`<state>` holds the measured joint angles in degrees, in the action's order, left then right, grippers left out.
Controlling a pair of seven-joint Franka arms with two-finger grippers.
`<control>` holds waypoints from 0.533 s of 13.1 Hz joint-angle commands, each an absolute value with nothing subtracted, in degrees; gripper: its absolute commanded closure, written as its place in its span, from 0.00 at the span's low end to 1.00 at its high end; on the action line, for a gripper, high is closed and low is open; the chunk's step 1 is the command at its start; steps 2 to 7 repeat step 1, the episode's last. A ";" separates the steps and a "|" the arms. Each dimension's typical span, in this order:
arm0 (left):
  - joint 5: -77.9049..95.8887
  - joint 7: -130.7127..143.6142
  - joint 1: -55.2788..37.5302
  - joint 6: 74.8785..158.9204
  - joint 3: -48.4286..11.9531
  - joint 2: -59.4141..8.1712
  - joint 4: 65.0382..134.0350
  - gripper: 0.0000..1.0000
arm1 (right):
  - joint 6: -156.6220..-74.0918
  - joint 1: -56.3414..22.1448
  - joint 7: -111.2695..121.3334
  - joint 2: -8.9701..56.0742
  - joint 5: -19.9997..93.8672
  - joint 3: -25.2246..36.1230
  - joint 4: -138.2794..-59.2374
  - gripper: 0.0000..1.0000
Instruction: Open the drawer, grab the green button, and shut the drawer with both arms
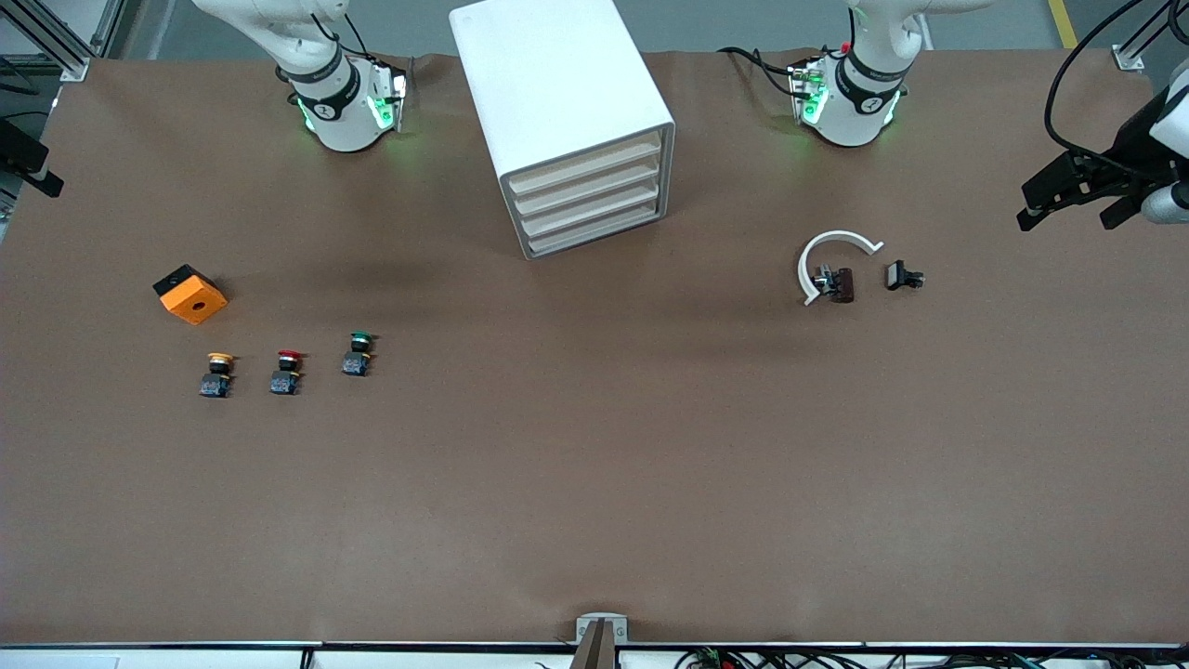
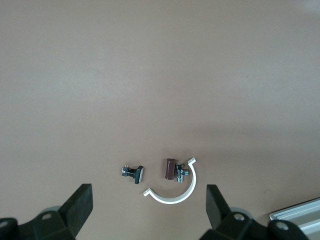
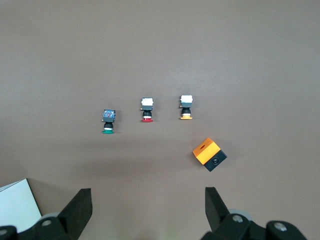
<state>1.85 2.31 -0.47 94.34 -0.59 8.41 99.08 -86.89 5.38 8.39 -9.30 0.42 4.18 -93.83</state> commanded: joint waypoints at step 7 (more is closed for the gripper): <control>0.62 2.02 -1.23 92.99 -0.18 7.91 97.73 0.00 | -87.28 6.07 8.96 -9.84 0.09 3.43 -94.48 0.00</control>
